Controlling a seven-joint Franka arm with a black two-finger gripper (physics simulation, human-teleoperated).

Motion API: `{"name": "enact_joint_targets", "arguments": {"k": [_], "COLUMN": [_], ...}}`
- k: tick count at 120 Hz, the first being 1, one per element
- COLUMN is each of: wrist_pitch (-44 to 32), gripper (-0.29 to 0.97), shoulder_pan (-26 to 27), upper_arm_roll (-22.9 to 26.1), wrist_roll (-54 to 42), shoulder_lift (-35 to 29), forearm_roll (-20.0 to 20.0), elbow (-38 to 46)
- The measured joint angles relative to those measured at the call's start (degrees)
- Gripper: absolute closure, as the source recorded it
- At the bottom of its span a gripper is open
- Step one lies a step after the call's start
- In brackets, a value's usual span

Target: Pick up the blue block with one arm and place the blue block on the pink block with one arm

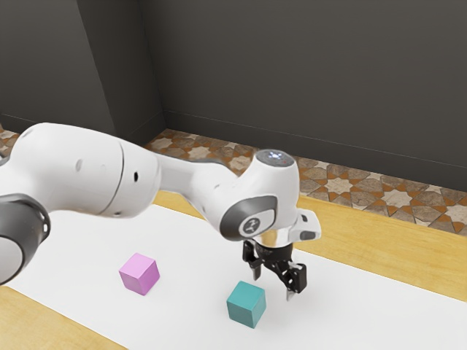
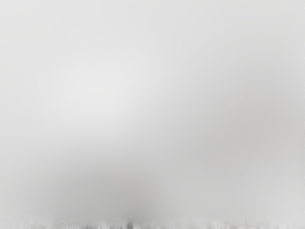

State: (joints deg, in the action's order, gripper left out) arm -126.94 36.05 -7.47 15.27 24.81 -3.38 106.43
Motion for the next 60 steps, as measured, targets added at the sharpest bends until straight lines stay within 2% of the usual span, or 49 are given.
{"name": "enact_joint_targets", "arguments": {"k": [15,38,60], "wrist_pitch": [-0.3,-2.7,-4.2], "gripper": [0.02,0.02,0.02], "shoulder_pan": [0.6,0.3,0.0], "upper_arm_roll": [0.0,0.0,-0.3], "wrist_roll": [0.9,2.0,2.5], "shoulder_lift": [-0.5,3.6,4.3], "forearm_roll": [-0.1,-0.2,0.0], "elbow": [1.1,0.8,0.3]}}
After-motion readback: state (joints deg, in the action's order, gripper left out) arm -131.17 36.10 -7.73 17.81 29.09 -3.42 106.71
